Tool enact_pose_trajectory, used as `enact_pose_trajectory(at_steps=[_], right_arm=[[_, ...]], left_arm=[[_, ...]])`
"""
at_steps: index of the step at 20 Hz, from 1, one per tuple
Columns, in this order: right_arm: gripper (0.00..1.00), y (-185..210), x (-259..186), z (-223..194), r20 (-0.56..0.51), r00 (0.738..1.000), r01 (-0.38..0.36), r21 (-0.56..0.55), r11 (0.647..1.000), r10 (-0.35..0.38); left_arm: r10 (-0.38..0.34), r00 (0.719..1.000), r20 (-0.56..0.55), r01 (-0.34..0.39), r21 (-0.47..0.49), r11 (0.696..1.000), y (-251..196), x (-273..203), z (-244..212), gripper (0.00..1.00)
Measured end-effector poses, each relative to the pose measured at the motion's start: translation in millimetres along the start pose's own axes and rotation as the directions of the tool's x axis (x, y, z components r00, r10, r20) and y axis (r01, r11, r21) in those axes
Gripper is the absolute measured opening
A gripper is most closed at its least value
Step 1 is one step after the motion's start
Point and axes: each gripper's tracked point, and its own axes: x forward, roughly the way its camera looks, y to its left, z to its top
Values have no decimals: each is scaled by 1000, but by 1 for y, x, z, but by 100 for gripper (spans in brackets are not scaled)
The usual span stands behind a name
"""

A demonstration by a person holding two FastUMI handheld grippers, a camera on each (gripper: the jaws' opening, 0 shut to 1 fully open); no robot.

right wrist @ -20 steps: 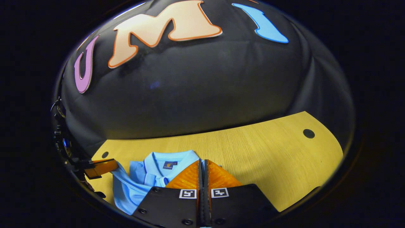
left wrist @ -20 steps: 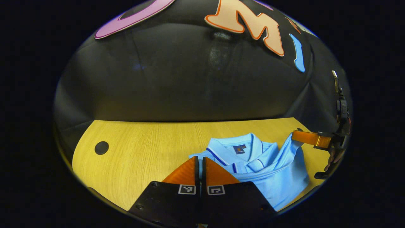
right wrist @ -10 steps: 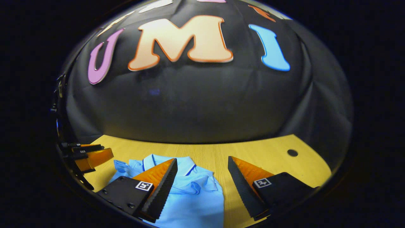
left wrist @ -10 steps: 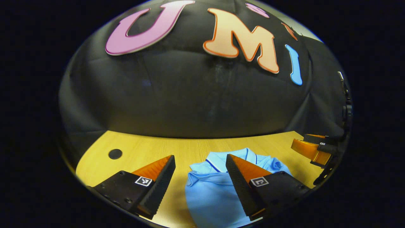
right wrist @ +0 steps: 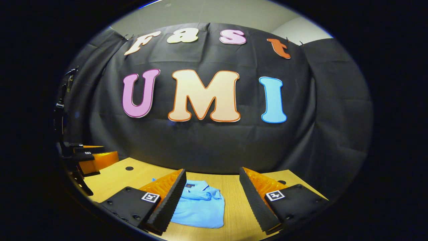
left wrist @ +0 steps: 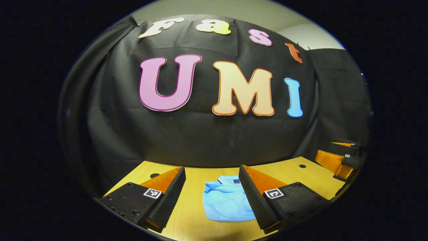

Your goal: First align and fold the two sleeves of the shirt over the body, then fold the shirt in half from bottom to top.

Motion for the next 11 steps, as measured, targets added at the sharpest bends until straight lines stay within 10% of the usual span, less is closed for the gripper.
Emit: enact_pose_trajectory(at_steps=[11], right_arm=[[100, 0, -33, 14, 35, 999, -4, 49, 999, 3]], left_arm=[[-4, 999, 54, 2, 32, 999, -13, -43, 22, 95]])
